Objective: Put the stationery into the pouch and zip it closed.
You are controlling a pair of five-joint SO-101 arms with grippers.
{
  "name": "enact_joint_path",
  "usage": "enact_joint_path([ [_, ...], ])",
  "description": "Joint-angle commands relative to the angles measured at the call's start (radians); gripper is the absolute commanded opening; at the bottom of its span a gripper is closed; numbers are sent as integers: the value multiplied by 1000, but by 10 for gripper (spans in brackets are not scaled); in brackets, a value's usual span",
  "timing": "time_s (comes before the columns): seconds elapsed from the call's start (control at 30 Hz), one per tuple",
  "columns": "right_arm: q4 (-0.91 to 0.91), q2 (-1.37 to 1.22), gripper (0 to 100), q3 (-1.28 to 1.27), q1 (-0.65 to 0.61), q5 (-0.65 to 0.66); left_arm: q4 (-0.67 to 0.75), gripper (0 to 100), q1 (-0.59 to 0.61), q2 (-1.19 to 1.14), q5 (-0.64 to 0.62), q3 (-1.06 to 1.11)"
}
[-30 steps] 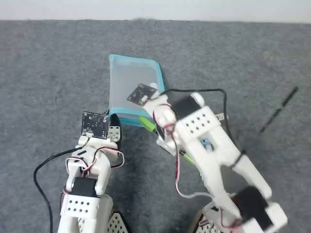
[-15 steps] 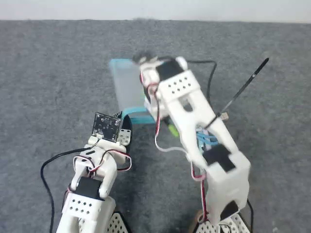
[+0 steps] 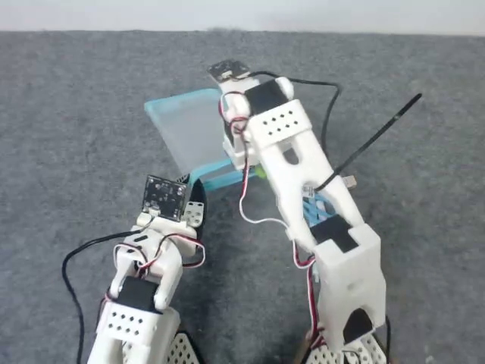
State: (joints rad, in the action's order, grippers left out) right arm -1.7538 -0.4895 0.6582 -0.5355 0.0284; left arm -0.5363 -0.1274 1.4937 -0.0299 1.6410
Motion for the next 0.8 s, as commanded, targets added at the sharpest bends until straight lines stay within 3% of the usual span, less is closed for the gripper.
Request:
enact_joint_path([
  [0.0, -44, 104, 199, 69, 22, 31, 3, 11, -9, 15, -9, -31],
  [0.23, -44, 300, 199, -91, 30, 112, 3, 11, -5, 18, 20, -31],
  [0.47, -36, 541, 199, -370, 153, 224, 23, 11, 72, 14, 25, -31],
  [0.57, -2, 602, 199, -555, 245, 275, 20, 11, 78, 14, 25, -30],
  [0.77, 242, 662, 199, -925, 476, 371, 20, 11, 78, 18, 29, -21],
])
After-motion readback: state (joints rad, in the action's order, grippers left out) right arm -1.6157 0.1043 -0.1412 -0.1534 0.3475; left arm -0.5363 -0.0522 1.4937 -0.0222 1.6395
